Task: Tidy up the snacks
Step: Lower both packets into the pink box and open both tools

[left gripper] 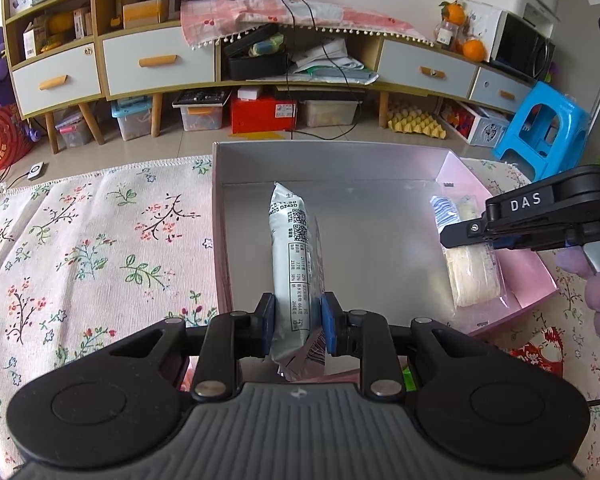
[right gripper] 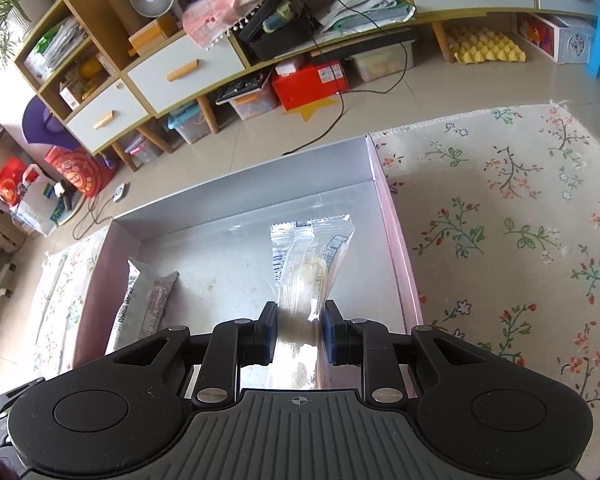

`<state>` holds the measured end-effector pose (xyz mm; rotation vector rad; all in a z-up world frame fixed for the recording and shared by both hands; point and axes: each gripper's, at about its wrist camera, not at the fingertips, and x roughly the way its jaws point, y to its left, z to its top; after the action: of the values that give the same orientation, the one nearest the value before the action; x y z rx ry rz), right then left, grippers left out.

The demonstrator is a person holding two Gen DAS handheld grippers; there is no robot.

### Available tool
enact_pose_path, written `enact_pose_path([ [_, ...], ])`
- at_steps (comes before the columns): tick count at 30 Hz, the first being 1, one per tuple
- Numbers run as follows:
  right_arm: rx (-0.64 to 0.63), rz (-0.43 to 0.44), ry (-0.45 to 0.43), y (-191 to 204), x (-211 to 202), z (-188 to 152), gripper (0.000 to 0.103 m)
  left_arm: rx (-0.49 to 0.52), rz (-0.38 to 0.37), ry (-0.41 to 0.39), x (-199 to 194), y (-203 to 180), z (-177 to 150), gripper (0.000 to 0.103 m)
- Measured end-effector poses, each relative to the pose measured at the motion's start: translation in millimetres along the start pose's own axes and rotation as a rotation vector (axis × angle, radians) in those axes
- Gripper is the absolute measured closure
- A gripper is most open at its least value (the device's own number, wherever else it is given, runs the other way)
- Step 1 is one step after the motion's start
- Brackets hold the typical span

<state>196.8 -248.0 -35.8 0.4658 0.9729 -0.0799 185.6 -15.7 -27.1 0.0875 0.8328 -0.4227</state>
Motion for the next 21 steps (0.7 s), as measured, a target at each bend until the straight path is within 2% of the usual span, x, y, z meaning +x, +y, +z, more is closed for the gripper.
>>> enact_pose_path([
  [14,-0.013,0.003,0.022,0.9,6.4,-0.6,0.080,-0.037,0.014,0.059,-0.1,-1.5,0.8,0.081],
  [21,-0.016,0.006,0.023,1.3,6.8,-0.8,0.077,-0.028,0.016,0.050,0.3,-2.9,-0.8,0.081],
])
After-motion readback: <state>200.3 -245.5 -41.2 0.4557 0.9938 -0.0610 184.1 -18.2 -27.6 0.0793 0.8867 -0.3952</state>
